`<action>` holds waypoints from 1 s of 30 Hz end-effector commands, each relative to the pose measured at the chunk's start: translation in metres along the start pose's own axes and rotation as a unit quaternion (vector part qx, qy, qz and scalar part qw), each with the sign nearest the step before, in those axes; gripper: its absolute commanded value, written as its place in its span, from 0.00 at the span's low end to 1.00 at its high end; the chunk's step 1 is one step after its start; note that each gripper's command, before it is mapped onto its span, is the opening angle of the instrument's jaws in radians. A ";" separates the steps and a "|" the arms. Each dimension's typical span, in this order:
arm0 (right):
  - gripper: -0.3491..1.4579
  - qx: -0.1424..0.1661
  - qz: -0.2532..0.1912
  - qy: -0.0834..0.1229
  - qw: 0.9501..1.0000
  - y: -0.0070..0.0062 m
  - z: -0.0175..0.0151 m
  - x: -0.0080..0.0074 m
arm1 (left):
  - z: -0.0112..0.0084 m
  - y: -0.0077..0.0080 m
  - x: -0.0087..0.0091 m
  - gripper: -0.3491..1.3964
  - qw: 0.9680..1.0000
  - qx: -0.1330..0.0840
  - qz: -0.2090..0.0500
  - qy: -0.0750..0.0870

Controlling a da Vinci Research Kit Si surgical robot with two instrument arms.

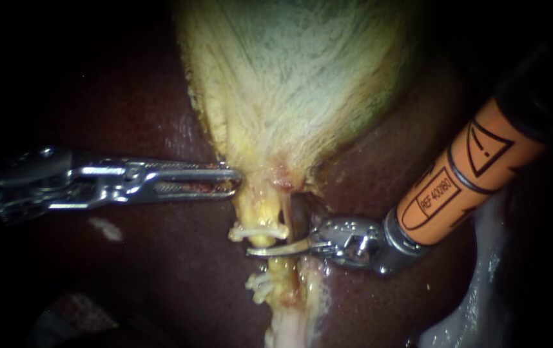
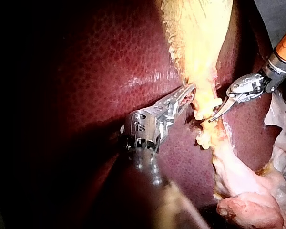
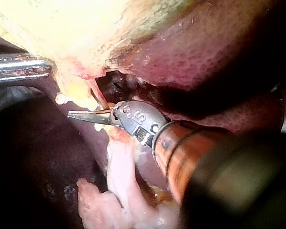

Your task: Go back from the cut left tube

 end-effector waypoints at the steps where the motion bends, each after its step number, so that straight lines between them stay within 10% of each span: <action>1: 0.00 0.000 0.000 0.000 1.000 0.0000 0.0000 0.0000 | 0.0000 0.0000 0.0000 0.00 1.000 0.000 0.000 0.000; 10: 0.00 0.000 -0.004 -0.001 1.000 -0.0001 0.0006 -0.0008 | -0.0001 0.0000 -0.0001 0.00 1.000 0.001 0.000 0.000; 23: 0.65 -0.005 -0.002 -0.001 1.000 0.0000 0.0012 -0.0010 | -0.0003 0.0000 -0.0002 0.00 1.000 0.001 0.000 0.001; 30: 0.72 -0.007 -0.007 0.002 1.000 -0.0001 0.0013 -0.0009 | -0.0003 0.0001 -0.0002 0.00 1.000 0.001 -0.001 0.001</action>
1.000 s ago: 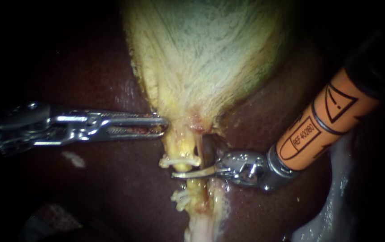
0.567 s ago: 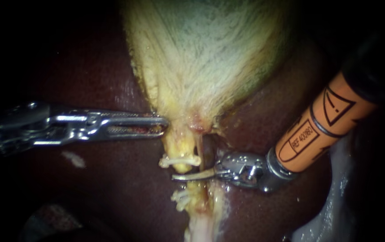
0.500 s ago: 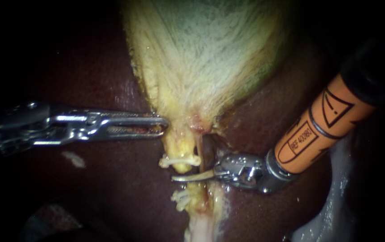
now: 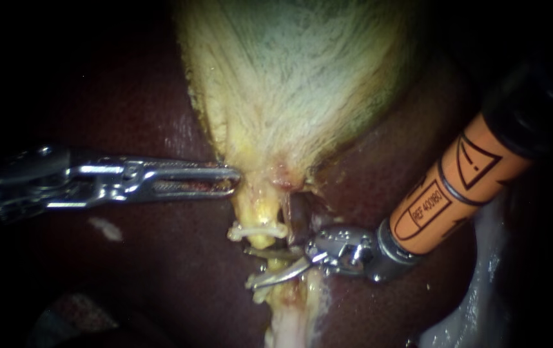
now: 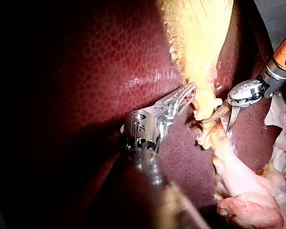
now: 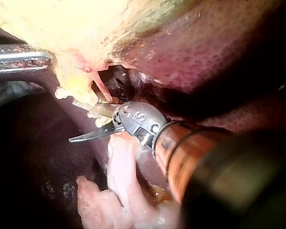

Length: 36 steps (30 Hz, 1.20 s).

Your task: Go back from the cut left tube

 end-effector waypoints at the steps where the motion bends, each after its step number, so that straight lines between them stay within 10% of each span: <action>1: 0.72 -0.001 -0.003 0.000 1.000 0.0000 -0.0001 0.0000 | 0.0000 0.0000 0.0000 0.00 1.000 0.000 0.000 0.000; 13: 0.90 -0.025 -0.103 0.008 0.994 -0.0032 -0.0009 0.0000 | -0.0002 0.0001 0.0000 0.00 1.000 0.001 0.000 0.000; 18: 0.99 -0.109 -0.162 0.026 0.980 -0.0040 -0.0035 0.0001 | -0.0002 0.0001 -0.0001 0.00 1.000 0.001 0.000 0.000; 36: 0.99 -0.207 -0.285 0.000 0.936 -0.0030 -0.0159 0.0035 | -0.0002 0.0002 -0.0001 0.00 1.000 0.001 0.000 0.000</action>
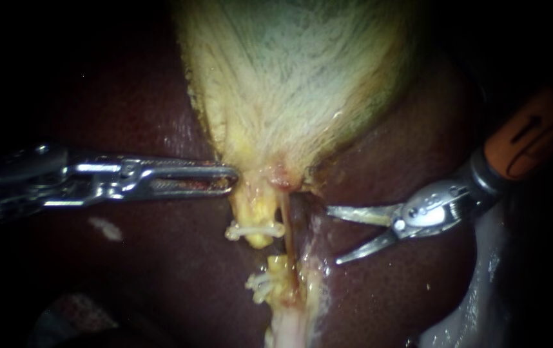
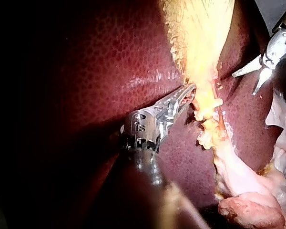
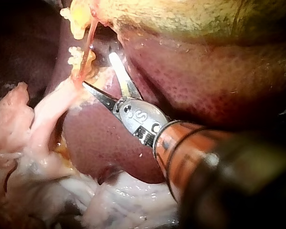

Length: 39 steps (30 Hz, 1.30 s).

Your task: Go back from the cut left tube

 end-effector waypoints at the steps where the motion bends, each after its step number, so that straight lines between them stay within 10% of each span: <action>1: 0.99 -0.002 -0.001 -0.002 1.000 0.0002 -0.0003 0.0001 | 0.0000 0.0000 0.0000 0.00 1.000 0.000 0.000 0.000; 39: 0.99 0.013 -0.016 0.002 1.000 0.0006 -0.0013 0.0003 | 0.0052 -0.0017 0.0031 0.00 1.000 0.012 0.010 0.011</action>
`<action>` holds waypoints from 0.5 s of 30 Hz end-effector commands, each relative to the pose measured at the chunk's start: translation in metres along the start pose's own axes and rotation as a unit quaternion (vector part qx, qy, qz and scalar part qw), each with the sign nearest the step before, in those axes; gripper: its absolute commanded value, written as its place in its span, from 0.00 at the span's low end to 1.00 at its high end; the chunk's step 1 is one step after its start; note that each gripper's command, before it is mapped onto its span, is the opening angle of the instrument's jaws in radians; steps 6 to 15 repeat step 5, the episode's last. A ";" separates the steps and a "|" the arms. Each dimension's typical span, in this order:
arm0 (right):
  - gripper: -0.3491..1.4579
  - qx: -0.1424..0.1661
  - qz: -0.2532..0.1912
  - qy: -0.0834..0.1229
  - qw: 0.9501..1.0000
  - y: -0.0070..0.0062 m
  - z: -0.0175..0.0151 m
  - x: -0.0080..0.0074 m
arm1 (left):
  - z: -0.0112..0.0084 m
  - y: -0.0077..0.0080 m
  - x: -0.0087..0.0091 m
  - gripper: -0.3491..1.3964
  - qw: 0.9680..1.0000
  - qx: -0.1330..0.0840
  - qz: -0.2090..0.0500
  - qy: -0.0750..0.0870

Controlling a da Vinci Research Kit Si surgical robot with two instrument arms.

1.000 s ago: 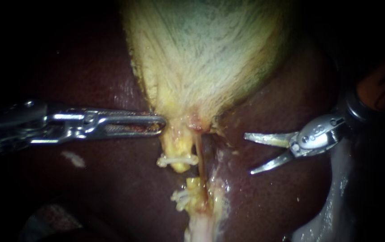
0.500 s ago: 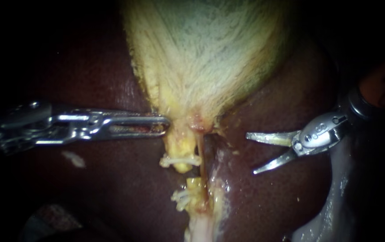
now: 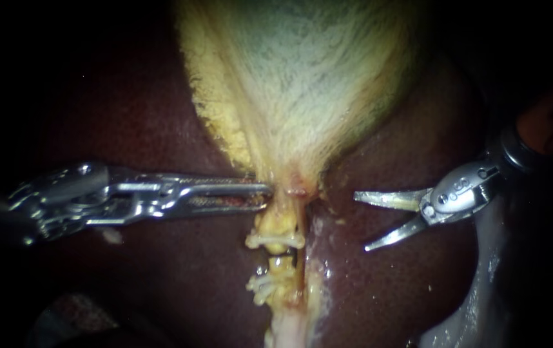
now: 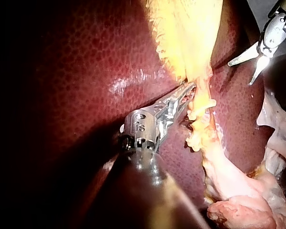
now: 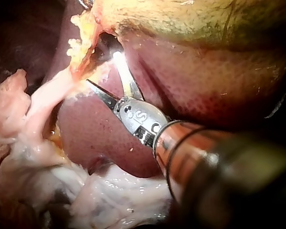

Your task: Go back from the cut left tube

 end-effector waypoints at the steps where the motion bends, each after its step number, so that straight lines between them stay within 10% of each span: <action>1: 0.99 0.000 0.000 0.000 1.000 0.0000 0.0000 0.0000 | -0.0001 0.0000 0.0000 0.00 1.000 0.000 0.000 0.000; 15: 0.99 0.000 0.000 0.000 1.000 0.0000 0.0000 0.0000 | -0.0001 0.0000 0.0000 0.00 1.000 0.000 0.000 0.000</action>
